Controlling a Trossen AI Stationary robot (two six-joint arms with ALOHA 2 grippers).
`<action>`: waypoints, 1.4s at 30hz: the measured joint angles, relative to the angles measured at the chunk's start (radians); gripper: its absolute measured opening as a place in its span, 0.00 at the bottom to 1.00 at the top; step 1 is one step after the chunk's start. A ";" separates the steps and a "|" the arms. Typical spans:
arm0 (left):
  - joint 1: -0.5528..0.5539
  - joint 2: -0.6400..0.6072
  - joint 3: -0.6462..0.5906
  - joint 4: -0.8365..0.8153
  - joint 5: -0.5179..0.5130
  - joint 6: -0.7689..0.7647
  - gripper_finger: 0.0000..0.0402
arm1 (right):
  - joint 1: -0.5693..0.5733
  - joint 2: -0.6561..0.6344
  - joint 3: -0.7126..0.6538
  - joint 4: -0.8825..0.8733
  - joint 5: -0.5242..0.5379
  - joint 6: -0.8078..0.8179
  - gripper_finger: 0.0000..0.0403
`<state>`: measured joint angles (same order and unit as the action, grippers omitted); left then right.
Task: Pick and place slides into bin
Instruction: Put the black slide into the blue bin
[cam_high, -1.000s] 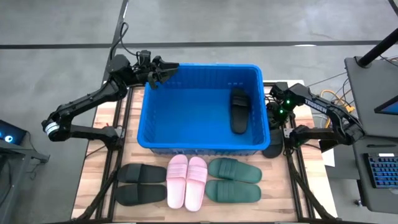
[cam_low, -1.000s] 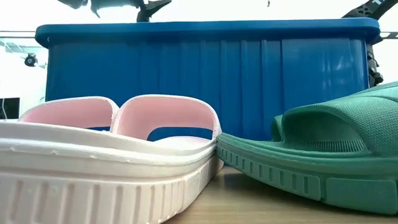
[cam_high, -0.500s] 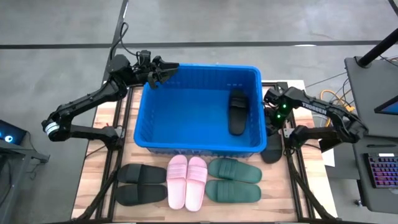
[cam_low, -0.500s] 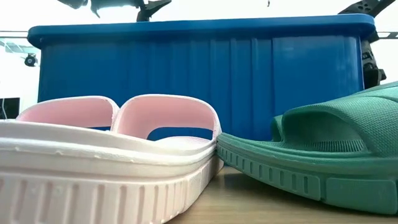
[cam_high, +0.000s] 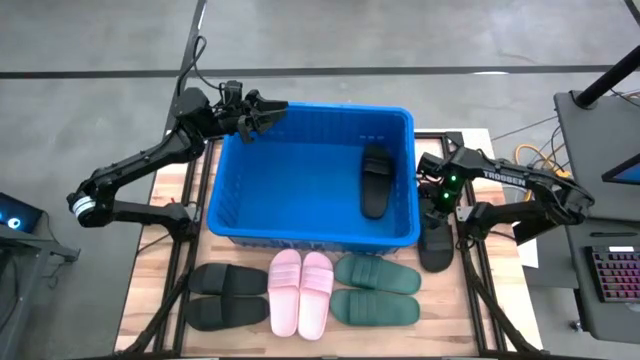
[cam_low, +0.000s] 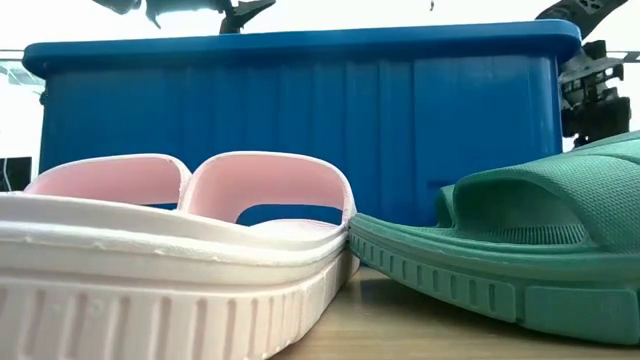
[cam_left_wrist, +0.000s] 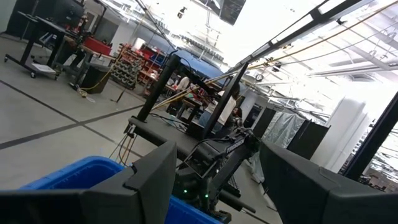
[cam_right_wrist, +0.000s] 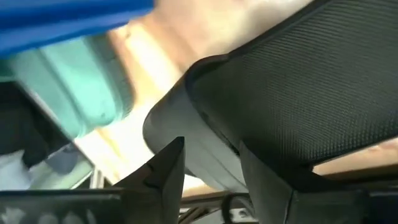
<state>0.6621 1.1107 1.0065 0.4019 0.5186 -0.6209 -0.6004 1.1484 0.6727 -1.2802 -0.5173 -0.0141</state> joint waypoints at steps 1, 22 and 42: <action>0.000 0.000 0.000 0.000 0.000 0.000 0.54 | 0.015 0.000 0.000 0.000 -0.007 -0.003 0.37; 0.000 0.000 0.000 0.000 -0.001 0.006 0.54 | 0.182 -0.002 0.018 0.009 0.091 0.032 0.35; 0.000 0.000 0.000 0.000 -0.001 0.007 0.54 | 0.225 0.017 0.096 0.043 0.128 -0.023 0.61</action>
<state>0.6621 1.1107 1.0065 0.4020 0.5179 -0.6140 -0.3758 1.1652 0.7687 -1.2369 -0.3896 -0.0375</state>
